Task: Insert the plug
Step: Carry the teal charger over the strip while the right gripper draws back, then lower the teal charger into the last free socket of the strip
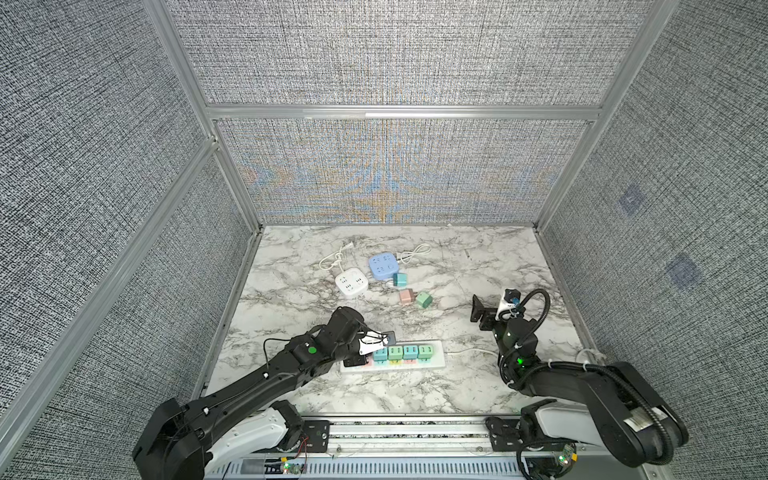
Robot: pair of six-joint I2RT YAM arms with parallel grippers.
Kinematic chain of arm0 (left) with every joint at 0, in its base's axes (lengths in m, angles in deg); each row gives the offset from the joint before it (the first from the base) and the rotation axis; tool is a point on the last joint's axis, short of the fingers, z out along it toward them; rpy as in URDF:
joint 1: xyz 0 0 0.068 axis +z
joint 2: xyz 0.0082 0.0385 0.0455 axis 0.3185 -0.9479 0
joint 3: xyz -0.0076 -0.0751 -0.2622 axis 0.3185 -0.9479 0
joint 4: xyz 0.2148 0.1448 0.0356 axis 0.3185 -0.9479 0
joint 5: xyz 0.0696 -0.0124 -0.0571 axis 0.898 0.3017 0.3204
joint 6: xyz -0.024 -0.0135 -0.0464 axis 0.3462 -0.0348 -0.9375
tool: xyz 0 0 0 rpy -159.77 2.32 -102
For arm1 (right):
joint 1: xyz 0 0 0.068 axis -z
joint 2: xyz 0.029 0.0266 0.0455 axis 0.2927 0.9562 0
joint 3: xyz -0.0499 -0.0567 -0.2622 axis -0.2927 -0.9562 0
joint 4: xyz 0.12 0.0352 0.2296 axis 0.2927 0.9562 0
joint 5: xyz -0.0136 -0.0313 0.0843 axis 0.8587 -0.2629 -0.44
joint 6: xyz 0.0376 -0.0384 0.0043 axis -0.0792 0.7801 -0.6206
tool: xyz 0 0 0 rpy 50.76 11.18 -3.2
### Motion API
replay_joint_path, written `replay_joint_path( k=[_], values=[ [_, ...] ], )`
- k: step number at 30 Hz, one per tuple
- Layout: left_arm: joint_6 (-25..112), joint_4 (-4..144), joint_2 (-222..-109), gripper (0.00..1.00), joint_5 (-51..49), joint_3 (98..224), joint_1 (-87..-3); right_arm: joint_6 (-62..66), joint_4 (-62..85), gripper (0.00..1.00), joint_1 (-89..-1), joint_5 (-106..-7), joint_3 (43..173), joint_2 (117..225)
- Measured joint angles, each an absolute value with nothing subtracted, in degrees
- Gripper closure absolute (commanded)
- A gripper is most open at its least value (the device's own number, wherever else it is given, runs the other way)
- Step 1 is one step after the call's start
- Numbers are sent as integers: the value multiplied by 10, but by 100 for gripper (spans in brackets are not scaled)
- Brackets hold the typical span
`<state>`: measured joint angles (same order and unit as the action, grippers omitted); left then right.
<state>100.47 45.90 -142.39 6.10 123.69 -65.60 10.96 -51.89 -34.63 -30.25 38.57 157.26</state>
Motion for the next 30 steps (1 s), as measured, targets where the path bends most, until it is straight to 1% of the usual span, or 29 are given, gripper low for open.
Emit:
replay_joint_path(
  k=[14, 18, 25, 30],
  values=[
    [1010, 458, -1461, 100, 54, 1241, -655, 106, -537, 0, -344, -314, 401, 1591],
    [1007, 422, -1466, 100, 56, 1263, -658, 106, -539, 1, -344, -317, 401, 1592],
    [961, 345, -1450, 100, 87, 1291, -668, 106, -540, 0, -344, -322, 401, 1592],
    [982, 313, -1425, 100, 50, 1299, -671, 106, -541, 1, -344, -328, 401, 1592]
  ],
)
